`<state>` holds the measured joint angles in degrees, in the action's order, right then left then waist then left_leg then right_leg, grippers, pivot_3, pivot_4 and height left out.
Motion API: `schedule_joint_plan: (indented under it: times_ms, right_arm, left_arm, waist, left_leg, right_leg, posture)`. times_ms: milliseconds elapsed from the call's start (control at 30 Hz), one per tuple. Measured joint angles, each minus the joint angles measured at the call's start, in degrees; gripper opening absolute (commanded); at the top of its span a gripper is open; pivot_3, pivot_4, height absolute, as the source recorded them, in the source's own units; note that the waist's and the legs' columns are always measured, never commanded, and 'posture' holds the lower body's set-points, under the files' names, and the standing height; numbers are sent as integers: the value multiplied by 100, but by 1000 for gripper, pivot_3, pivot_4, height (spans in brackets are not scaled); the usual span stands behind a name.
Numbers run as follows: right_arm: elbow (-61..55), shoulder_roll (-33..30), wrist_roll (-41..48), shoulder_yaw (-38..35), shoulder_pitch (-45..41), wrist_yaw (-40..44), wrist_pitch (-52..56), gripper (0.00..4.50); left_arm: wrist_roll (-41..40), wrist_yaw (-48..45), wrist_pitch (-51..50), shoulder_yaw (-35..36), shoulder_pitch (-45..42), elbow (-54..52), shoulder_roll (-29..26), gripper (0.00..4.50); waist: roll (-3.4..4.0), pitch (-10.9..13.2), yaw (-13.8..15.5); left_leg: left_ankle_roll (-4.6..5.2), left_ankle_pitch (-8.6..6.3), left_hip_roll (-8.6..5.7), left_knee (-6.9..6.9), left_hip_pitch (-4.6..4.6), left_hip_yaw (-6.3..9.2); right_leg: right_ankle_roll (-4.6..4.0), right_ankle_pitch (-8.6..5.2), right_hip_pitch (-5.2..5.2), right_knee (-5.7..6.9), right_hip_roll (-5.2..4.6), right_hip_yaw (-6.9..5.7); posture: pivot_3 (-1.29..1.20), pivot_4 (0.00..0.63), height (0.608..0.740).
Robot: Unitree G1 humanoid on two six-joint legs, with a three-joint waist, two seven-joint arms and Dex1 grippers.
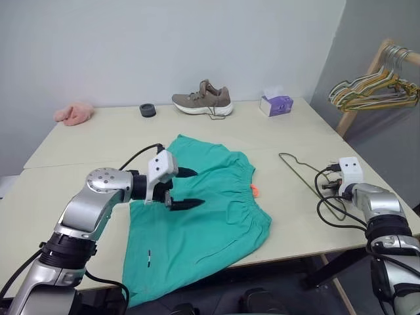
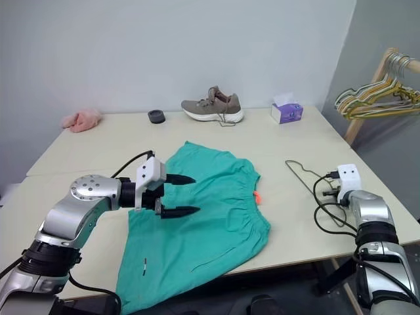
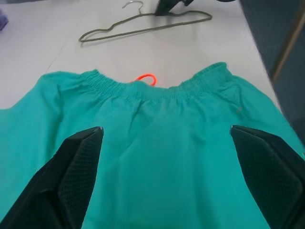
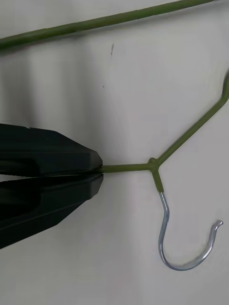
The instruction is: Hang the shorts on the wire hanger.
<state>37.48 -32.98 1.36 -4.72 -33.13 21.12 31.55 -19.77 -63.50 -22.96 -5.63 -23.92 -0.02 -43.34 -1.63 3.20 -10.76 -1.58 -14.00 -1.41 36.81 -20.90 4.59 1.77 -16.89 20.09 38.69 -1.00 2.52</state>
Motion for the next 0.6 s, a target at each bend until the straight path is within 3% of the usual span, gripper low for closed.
schedule_joint_plan:
  times_ms: [167, 500, 600]
  right_arm:
    - [-1111, -97, -223, 422, 63, 328, -596, 14]
    - [-3053, -233, -371, 1170, 53, 1304, -1800, 14]
    - [-3954, -272, -482, 1807, 70, 2001, -2534, 14]
  left_arm:
    - [83, 226, 93, 186, -427, 741, 99, 4500]
    - [-64, 271, -327, 607, -896, 1628, 167, 4500]
    - [-211, -190, -704, 579, -737, 1571, 1, 4500]
  waist:
    - [77, 57, -63]
    - [72, 73, -65]
    - [80, 83, -83]
  left_leg:
    - [1, -1, -1, -4, -13, -12]
    - [0, -1, -1, -7, -13, -3]
    - [0, -1, 2, -15, -13, 0]
  right_leg:
    - [5, -2, 26, 18, -2, 13]
    - [6, -2, 29, 20, -8, 5]
    - [5, -2, 36, 21, -6, 3]
  posture:
    - [-212, 24, 740]
    - [-219, 24, 740]
    - [-221, 26, 740]
